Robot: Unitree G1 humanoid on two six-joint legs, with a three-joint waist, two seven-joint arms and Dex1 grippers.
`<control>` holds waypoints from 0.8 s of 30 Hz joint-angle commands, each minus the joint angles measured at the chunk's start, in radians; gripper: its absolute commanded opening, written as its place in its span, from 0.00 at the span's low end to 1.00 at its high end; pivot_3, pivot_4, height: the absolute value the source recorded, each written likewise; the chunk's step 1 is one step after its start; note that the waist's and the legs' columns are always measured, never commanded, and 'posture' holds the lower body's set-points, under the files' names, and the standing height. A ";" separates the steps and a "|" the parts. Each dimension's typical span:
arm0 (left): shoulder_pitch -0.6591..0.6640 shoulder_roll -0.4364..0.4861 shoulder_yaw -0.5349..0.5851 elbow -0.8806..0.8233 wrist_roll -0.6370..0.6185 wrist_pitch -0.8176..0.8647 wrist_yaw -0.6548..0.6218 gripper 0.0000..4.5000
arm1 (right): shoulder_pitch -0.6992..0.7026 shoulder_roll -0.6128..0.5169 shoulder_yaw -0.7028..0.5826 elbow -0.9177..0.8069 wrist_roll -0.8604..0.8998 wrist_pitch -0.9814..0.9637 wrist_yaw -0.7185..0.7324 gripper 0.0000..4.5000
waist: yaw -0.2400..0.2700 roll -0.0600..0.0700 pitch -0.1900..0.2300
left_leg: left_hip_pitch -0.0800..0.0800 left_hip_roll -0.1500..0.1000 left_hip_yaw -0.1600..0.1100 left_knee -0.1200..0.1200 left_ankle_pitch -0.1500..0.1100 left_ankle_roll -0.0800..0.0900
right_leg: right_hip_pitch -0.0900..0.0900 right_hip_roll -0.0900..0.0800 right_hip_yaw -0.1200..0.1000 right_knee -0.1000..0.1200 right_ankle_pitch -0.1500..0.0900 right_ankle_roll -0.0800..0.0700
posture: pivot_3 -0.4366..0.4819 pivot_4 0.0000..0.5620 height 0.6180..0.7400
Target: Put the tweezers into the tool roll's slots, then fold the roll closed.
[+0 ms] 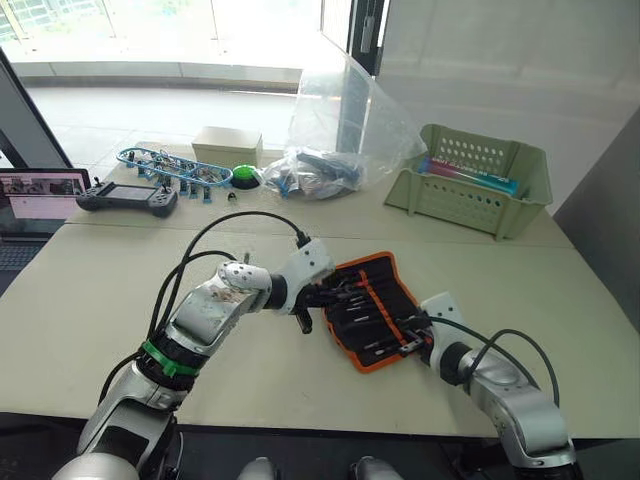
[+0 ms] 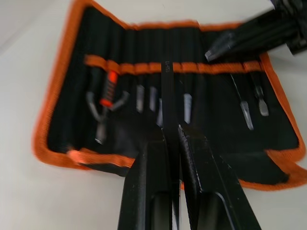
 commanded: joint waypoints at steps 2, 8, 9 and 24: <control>-0.101 0.025 -0.107 -0.025 0.046 0.039 -0.064 0.01 | 0.091 0.013 0.027 0.018 0.003 0.074 -0.017 0.00 | -0.001 0.000 0.000 | -0.001 0.000 0.000 0.000 0.000 0.000 | -0.001 0.000 0.000 0.000 0.000 0.000 | 0.48 0.27 1.00; -0.149 -0.013 -0.177 0.031 0.089 0.054 -0.069 0.01 | 0.147 0.032 0.022 -0.027 0.006 0.081 -0.044 0.00 | -0.001 0.000 0.000 | 0.001 0.000 0.000 0.000 -0.001 0.001 | 0.000 0.000 0.000 0.001 -0.001 -0.001 | 0.48 0.27 1.00; -0.150 -0.014 -0.179 0.032 0.093 0.056 -0.072 0.01 | 0.154 0.032 0.021 -0.033 0.007 0.082 -0.046 0.00 | -0.001 0.000 0.000 | 0.000 0.000 0.000 0.000 -0.001 0.001 | 0.000 0.000 0.000 0.001 -0.001 -0.001 | 0.48 0.27 1.00; -0.168 -0.111 -0.226 0.079 0.154 0.100 -0.035 0.01 | 0.203 0.051 0.021 -0.066 0.010 0.090 -0.077 0.00 | 0.001 0.000 0.000 | 0.004 0.000 -0.001 0.002 -0.001 0.001 | 0.004 0.000 0.000 0.003 -0.002 0.000 | 0.48 0.27 1.00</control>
